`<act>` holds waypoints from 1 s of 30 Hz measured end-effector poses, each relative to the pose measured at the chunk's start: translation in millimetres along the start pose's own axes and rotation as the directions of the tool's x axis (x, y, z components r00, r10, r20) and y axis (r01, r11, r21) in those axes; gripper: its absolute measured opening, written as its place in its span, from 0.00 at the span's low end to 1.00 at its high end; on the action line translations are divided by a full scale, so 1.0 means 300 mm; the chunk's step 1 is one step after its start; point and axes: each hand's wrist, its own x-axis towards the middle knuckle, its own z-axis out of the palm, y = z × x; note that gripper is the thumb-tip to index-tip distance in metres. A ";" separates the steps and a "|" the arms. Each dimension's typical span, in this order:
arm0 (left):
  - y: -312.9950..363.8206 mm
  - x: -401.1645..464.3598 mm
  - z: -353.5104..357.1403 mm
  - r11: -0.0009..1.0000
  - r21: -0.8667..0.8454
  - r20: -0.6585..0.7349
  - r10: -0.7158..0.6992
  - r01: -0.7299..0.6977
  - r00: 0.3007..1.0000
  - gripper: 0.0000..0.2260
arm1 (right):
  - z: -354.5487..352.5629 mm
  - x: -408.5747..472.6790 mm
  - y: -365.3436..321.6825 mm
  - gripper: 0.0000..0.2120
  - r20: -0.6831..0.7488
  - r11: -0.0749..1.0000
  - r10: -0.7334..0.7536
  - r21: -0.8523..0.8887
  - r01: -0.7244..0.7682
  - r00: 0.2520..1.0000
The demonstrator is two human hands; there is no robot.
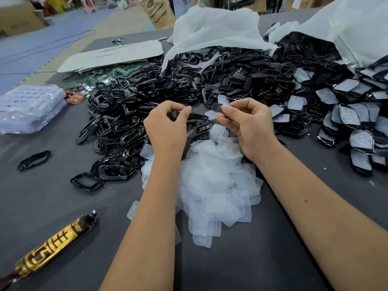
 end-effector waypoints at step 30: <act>-0.007 -0.007 0.051 0.787 -0.477 0.359 -0.231 0.391 0.904 0.09 | 0.012 -0.004 0.039 0.07 0.002 0.853 -0.190 -0.495 0.166 0.982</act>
